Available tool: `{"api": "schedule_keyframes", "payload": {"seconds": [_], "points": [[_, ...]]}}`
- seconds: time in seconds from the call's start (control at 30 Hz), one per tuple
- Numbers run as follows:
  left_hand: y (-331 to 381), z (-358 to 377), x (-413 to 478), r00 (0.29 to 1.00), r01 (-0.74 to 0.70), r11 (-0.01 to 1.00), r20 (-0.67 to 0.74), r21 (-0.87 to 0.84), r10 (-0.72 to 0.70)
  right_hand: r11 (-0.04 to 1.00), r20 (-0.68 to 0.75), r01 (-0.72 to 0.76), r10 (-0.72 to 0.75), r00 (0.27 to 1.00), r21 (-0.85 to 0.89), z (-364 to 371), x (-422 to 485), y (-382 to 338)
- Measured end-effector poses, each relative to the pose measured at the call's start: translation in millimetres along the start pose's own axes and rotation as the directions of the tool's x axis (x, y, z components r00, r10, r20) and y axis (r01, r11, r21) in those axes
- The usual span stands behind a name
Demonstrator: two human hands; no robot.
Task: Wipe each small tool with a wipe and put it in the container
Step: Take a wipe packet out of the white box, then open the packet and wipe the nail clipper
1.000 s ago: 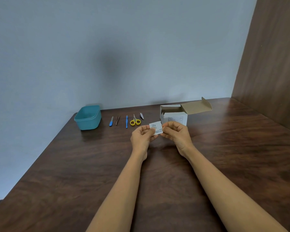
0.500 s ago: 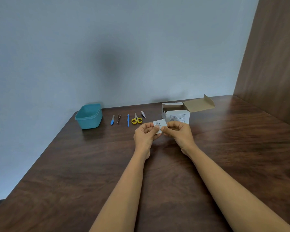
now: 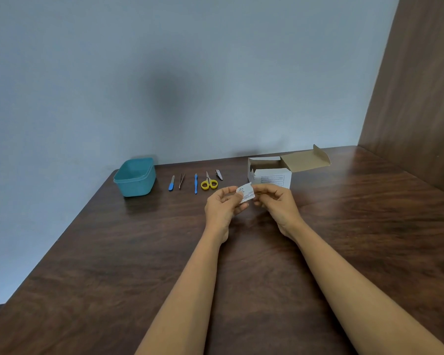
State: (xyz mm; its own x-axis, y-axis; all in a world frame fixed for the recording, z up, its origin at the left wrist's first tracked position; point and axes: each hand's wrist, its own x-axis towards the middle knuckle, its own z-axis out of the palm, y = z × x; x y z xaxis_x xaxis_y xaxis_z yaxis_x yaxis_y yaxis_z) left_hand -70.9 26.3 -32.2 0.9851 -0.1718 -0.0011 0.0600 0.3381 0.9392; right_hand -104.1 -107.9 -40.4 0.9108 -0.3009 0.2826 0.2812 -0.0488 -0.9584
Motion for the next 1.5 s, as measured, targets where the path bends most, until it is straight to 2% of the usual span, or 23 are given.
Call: {"api": "schedule_keyframes", "payload": {"seconds": [0.13, 0.23, 0.3, 0.4, 0.5, 0.57, 0.63, 0.77, 0.9, 1.07, 1.17, 1.23, 1.33, 1.5], "points": [[3, -2, 0, 0.999, 0.017, 0.997, 0.052, -0.069, -0.013, 0.980, 0.005, 0.126, -0.127, 0.992, -0.155, -1, -2, -2], [2, -3, -1, 0.993, 0.026, 0.999, 0.116, -0.038, -0.021, 0.953, -0.035, 0.174, -0.189, 0.981, -0.249, 0, -1, -1], [-2, -4, 0, 0.986, -0.042, 0.998, 0.165, 0.039, 0.035, 0.960, -0.072, 0.150, -0.171, 0.983, -0.236, -2, 1, 1], [-6, -6, 1, 0.979, -0.179, 0.948, 0.146, 0.262, 0.145, 0.985, -0.088, 0.086, -0.100, 0.991, -0.147, -4, 3, 3], [-9, -4, 4, 0.964, -0.222, 0.869, -0.037, 0.442, 0.264, 0.999, -0.082, 0.022, -0.024, 0.996, -0.026, -3, 1, -2], [-9, -3, 6, 0.934, -0.198, 0.827, -0.155, 0.527, 0.322, 0.996, -0.113, 0.007, 0.002, 0.994, 0.084, -3, 0, -6], [-8, -2, 10, 0.928, -0.126, 0.788, -0.209, 0.603, 0.308, 0.982, -0.179, -0.011, 0.045, 0.983, 0.188, -5, 2, -7], [-8, 5, 17, 0.954, -0.040, 0.639, -0.161, 0.768, 0.253, 0.945, -0.228, -0.056, 0.134, 0.964, 0.322, -10, 6, -7], [-8, 9, 29, 0.942, -0.074, 0.596, -0.140, 0.800, 0.306, 0.939, -0.229, -0.063, 0.147, 0.962, 0.337, -9, 9, -7], [13, 6, 63, 0.901, -0.043, 0.365, -0.121, 0.930, 0.416, 0.946, -0.232, -0.065, 0.144, 0.962, 0.317, -10, 12, -3], [26, 9, 84, 0.909, 0.011, 0.102, -0.053, 0.995, 0.413, 0.949, -0.237, -0.061, 0.139, 0.961, 0.308, -10, 13, -1], [29, 12, 98, 0.923, 0.030, -0.037, -0.014, 0.999, 0.385, 0.952, -0.238, -0.060, 0.135, 0.962, 0.300, -10, 14, 0], [26, 15, 117, 0.942, 0.067, -0.144, -0.016, 0.987, 0.335, 0.956, -0.240, -0.060, 0.132, 0.962, 0.288, -10, 14, 1], [18, 14, 134, 0.954, 0.065, -0.241, 0.010, 0.968, 0.300, 0.961, -0.238, -0.060, 0.127, 0.963, 0.271, -10, 16, 4]]}}
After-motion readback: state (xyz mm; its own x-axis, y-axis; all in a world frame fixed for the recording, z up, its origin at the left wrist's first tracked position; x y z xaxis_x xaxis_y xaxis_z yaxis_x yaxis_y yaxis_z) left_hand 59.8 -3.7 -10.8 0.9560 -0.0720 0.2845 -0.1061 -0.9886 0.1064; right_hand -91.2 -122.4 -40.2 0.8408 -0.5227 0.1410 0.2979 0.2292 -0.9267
